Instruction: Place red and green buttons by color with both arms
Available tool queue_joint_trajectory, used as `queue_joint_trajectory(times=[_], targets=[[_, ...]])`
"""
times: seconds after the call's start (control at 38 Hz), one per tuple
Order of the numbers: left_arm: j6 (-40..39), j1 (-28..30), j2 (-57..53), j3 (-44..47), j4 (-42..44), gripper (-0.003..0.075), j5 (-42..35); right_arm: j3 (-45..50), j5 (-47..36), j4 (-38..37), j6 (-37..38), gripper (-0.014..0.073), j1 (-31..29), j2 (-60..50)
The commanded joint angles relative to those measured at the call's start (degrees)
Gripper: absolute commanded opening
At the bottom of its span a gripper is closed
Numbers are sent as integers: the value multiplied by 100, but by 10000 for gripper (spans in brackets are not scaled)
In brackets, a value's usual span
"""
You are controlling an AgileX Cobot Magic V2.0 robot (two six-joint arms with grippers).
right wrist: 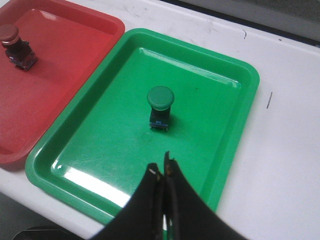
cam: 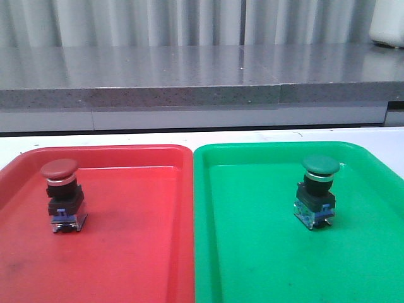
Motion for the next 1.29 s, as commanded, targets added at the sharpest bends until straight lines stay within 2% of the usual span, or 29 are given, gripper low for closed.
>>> queue_joint_trajectory(times=[0.0,0.11,0.21,0.53,0.68,0.79,1.08,1.26], targets=[[-3,-43,7,-159,-70,268,-374,-146,-361,-27,-69,-70,8,10],[-3,-43,7,-159,-70,103,-374,-146,-361,-27,-69,-70,8,10],[-3,-43,7,-159,-70,-20,-374,-146,-361,-27,-69,-70,8,10],[-3,-43,7,-159,-70,-20,-374,-146,-361,-27,-69,-70,8,10],[-3,56,-364,135,-37,-20,-473,-146,-362,-27,-69,-70,8,10],[-3,468,-774,625,344,-20,-758,-146,-362,-27,-69,-70,8,10],[-3,1833,-2211,2555,303,-20,-2454,-146,-362,-27,-69,-70,8,10],[-3,2316,-2921,3452,303,-20,-3144,-146,-362,-27,-69,-70,8,10]])
